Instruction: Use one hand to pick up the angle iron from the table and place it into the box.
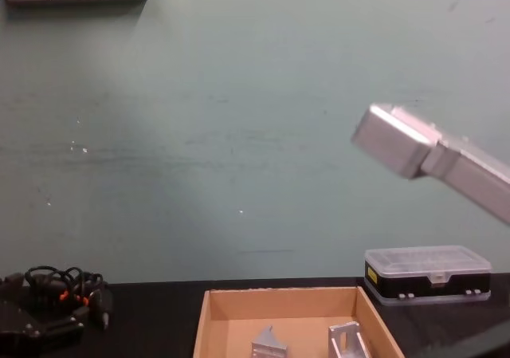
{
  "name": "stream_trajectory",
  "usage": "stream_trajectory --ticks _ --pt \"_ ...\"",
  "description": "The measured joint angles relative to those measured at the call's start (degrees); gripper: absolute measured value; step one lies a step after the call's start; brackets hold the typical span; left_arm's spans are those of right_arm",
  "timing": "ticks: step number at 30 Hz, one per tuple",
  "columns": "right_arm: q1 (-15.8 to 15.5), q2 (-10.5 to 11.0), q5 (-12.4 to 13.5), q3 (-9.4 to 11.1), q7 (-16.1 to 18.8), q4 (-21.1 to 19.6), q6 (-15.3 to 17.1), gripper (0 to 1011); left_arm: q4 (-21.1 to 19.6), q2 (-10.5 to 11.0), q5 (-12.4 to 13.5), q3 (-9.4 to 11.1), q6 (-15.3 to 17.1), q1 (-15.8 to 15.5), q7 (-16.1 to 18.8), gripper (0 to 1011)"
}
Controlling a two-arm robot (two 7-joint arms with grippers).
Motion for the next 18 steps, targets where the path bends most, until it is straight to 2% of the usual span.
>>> stream_trajectory --ticks 5,18 --pt "-0.1 -0.01 -0.71 -1.05 -0.59 1.82 -1.18 1002 0.0 0.0 0.0 0.0 0.0 0.0 0.0 1011" --pt "3.99 -2.52 -2.43 -4.29 -0.22 9.12 -3.49 1002 0.0 0.0 0.0 0.0 0.0 0.0 0.0 1011"
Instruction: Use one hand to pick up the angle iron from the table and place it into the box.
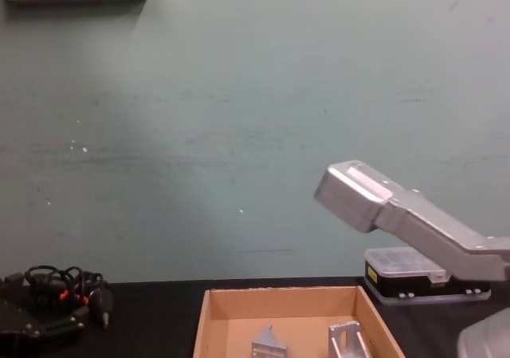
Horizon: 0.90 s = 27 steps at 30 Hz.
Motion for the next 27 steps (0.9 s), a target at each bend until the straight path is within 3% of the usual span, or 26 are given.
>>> stream_trajectory --ticks 10,18,27 --pt "1.79 -2.74 -0.94 -0.93 -0.49 5.15 -1.16 1002 0.0 0.0 0.0 0.0 0.0 0.0 0.0 1011" --pt "1.79 -2.68 -0.96 -0.93 -0.58 5.0 -1.19 1002 0.0 0.0 0.0 0.0 0.0 0.0 0.0 1011" --pt "1.74 -2.52 -0.92 -0.89 -0.55 4.71 -1.07 776 0.0 0.0 0.0 0.0 0.0 0.0 0.0 1011"
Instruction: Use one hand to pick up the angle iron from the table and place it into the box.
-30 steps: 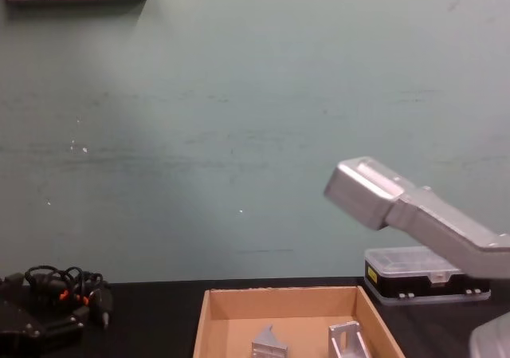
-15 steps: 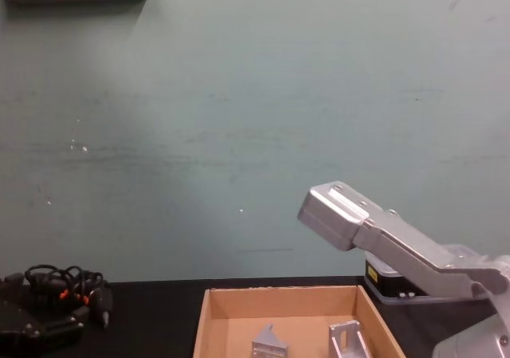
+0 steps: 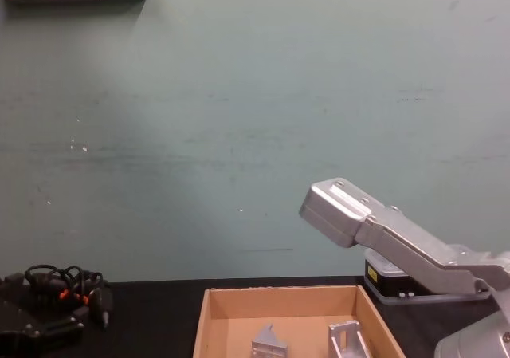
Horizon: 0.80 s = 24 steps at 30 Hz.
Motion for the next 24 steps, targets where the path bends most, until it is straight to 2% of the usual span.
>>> stream_trajectory --ticks 5,6,9,10,12,19,24 --pt "-0.02 0.04 0.02 0.03 0.01 -0.11 0.04 650 0.0 0.0 0.0 0.0 0.0 0.0 0.0 1011" --pt "-0.03 0.05 0.03 0.04 0.01 -0.12 0.04 583 0.0 0.0 0.0 0.0 0.0 0.0 0.0 1011" --pt "-0.05 0.06 0.03 0.04 0.01 -0.15 0.05 520 0.0 0.0 0.0 0.0 0.0 0.0 0.0 1012" --pt "-0.05 0.07 0.04 0.04 0.01 -0.16 0.06 459 0.0 0.0 0.0 0.0 0.0 0.0 0.0 1011" --pt "-0.05 0.08 0.05 0.04 0.01 -0.18 0.08 418 0.0 0.0 0.0 0.0 0.0 0.0 0.0 1011" --pt "-0.05 0.11 0.08 0.04 0.02 -0.21 0.12 175 0.0 0.0 0.0 0.0 0.0 0.0 0.0 1011" --pt "-0.05 0.13 0.09 0.04 0.03 -0.25 0.13 99 0.0 0.0 0.0 0.0 0.0 0.0 0.0 1011"
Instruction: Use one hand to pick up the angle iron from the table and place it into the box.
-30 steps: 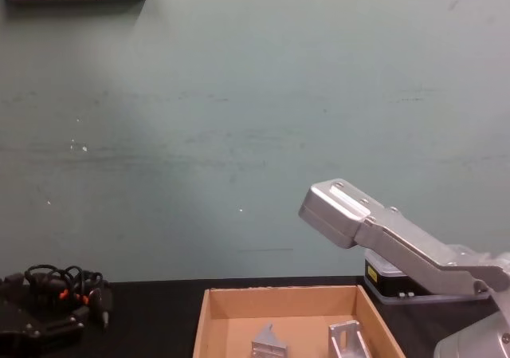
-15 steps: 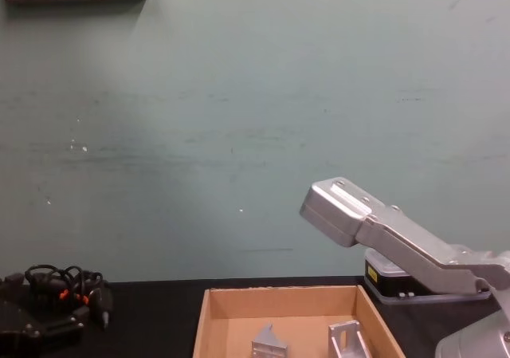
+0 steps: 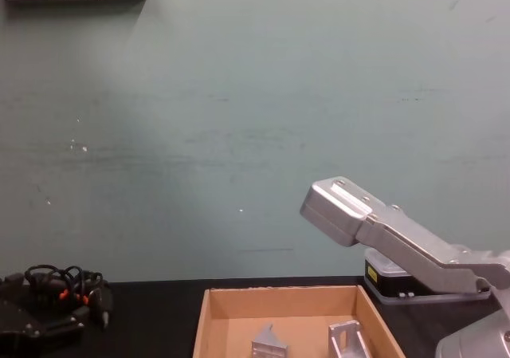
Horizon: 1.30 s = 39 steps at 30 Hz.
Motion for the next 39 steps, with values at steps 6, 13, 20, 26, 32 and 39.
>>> stream_trajectory --ticks 6,13,20,26,32,39 --pt "0.0 0.0 0.0 0.0 0.02 0.0 0.0 88 0.0 0.0 0.0 0.0 0.0 0.0 0.0 1011" --pt "-0.29 0.08 1.03 1.78 0.22 -2.97 0.71 88 0.0 0.0 0.0 0.0 0.0 0.0 0.0 1011" --pt "1.31 -0.65 3.25 5.62 -0.4 -5.46 1.7 88 0.0 0.0 0.0 0.0 0.0 0.0 0.0 1011" --pt "5.41 -3.19 3.63 7.2 -3.03 -1.34 1.7 88 0.0 0.0 0.0 0.0 0.0 0.0 0.0 1011" --pt "9.56 -6.26 2.87 7.43 -5.05 6.26 0.79 88 0.0 0.0 0.0 0.0 0.0 0.0 0.0 1011" --pt "14.59 -10.05 2.17 8.0 -6.5 17.11 -1.85 88 0.0 0.0 0.0 0.0 0.0 0.0 0.0 1011"
